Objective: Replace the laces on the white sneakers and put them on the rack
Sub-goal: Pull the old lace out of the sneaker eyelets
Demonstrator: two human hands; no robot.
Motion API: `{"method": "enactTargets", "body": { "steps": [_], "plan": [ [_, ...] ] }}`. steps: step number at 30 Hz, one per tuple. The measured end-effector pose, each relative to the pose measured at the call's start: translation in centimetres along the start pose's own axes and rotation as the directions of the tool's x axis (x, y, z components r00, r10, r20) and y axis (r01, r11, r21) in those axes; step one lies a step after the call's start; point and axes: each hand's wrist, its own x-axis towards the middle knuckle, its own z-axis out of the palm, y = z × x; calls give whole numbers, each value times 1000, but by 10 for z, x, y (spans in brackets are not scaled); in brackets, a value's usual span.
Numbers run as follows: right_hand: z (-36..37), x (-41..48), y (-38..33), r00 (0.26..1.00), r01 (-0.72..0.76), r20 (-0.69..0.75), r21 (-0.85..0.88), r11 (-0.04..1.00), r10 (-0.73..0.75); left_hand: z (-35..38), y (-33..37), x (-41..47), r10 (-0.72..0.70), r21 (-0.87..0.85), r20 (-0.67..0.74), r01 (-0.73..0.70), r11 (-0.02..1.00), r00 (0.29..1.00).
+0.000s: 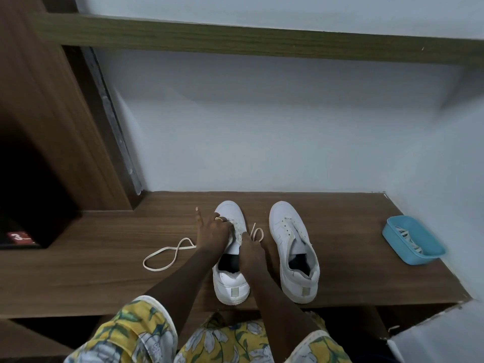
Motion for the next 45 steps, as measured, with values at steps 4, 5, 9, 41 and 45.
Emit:
{"method": "enactTargets", "body": {
  "steps": [4,5,9,41,45],
  "plan": [
    [1,1,2,1000,-3,-8,2,1000,3,-9,4,-1,-68,-1,55,69,998,996],
    [1,2,2,1000,-5,-5,2,1000,5,-10,4,-1,-74,2,51,74,997,996],
    [2,3,2,1000,-10,-1,-6,1000,10,-11,4,-3,-41,6,50,41,999,998],
    [4,3,3,1000,-21,-11,-6,1000,21,3,-14,-5,-42,-233,56,54,971,998],
    [4,3,4,1000,-14,-22,4,1000,14,11,-20,-5,-155,-300,12,151,942,988]
  ]
}}
